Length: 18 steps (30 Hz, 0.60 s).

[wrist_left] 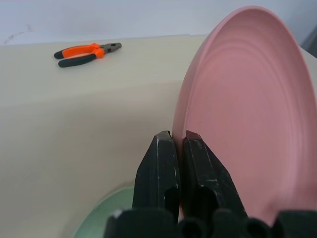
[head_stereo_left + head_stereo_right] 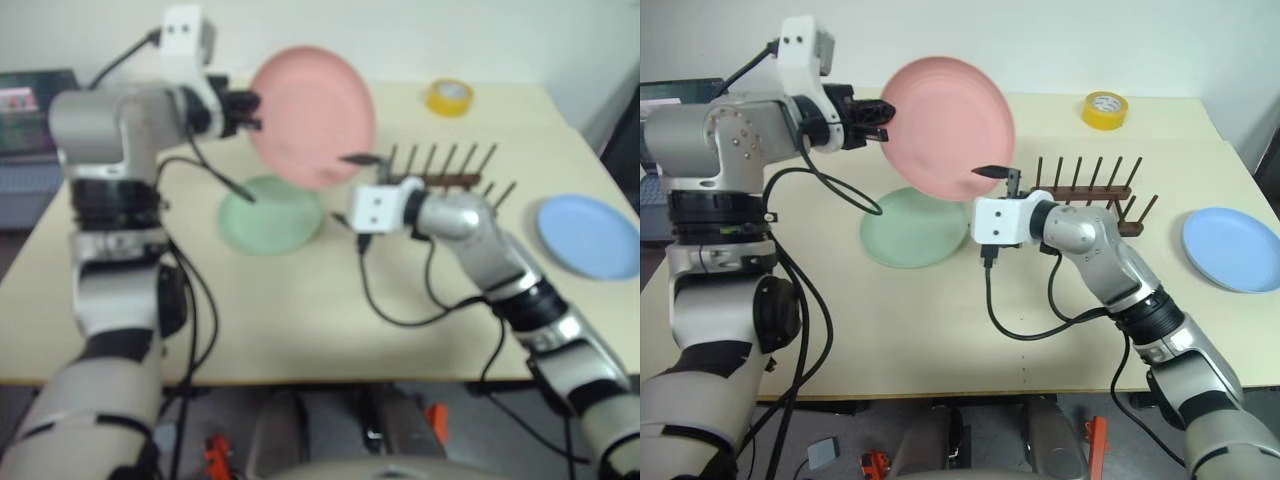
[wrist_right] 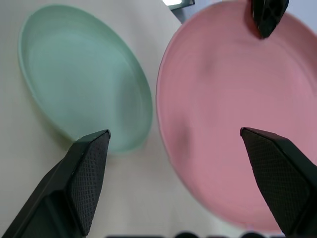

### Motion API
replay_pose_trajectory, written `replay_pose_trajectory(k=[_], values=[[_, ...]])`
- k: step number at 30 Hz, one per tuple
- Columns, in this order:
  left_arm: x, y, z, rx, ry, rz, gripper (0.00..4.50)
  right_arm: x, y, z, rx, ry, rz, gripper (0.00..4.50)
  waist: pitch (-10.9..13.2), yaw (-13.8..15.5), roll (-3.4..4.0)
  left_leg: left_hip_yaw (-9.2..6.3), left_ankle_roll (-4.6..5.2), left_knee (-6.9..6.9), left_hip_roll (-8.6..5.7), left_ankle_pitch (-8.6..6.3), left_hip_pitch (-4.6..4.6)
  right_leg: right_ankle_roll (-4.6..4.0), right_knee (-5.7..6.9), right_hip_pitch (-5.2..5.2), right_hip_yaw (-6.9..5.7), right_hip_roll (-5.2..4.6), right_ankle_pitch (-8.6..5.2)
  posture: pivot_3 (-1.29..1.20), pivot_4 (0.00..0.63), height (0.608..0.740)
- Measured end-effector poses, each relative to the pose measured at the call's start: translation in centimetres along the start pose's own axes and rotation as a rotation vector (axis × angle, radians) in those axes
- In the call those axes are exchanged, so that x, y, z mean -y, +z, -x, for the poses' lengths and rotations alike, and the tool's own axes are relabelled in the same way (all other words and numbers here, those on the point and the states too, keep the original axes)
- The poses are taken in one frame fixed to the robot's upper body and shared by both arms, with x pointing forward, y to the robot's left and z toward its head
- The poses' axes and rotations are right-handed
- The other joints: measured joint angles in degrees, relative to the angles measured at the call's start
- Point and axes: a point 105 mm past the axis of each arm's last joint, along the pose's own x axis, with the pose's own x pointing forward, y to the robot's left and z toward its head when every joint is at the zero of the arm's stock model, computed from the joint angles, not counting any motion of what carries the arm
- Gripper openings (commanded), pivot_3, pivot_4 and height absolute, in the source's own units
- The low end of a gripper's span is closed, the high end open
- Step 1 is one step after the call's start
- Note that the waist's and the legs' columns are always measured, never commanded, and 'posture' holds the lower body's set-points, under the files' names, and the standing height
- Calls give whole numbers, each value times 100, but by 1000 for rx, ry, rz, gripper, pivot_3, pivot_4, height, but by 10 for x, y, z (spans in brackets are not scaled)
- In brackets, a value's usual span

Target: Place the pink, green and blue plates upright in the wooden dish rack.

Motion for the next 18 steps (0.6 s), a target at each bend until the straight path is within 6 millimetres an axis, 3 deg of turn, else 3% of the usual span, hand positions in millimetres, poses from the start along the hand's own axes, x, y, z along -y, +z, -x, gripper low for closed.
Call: replay_pose_trajectory(k=[5, 7, 9, 18], values=[[11, 0, 0, -5, -35, 25, 34, -4, 0, -9, -6, -22, 35, 4500, 0, 4, 0, 1, 0, 0, -2, 0, -1, 1, -2, 0, 1, -5, 2, 0, 150, 740], [13, 1, 1, -7, -36, 25, 0, -5, -3, -11, -19, -25, 41, 4096, 0, 4, 0, 0, 0, -1, -2, 0, 0, 1, -2, 0, 1, -4, 2, 0, 150, 740], [15, 1, 2, -9, -38, 21, 0, -6, -7, -12, -35, -26, 42, 3552, 0, 0, 0, 1, 0, -1, -1, 0, 0, 1, -1, 0, 1, -3, 2, 0, 150, 740], [20, 0, 1, -19, -51, 31, 0, -10, -16, -15, -63, -25, 52, 263, 0, 0, 0, 1, -1, -1, -2, 0, 1, -3, -1, 1, 3, -3, 4, 0, 150, 740]])
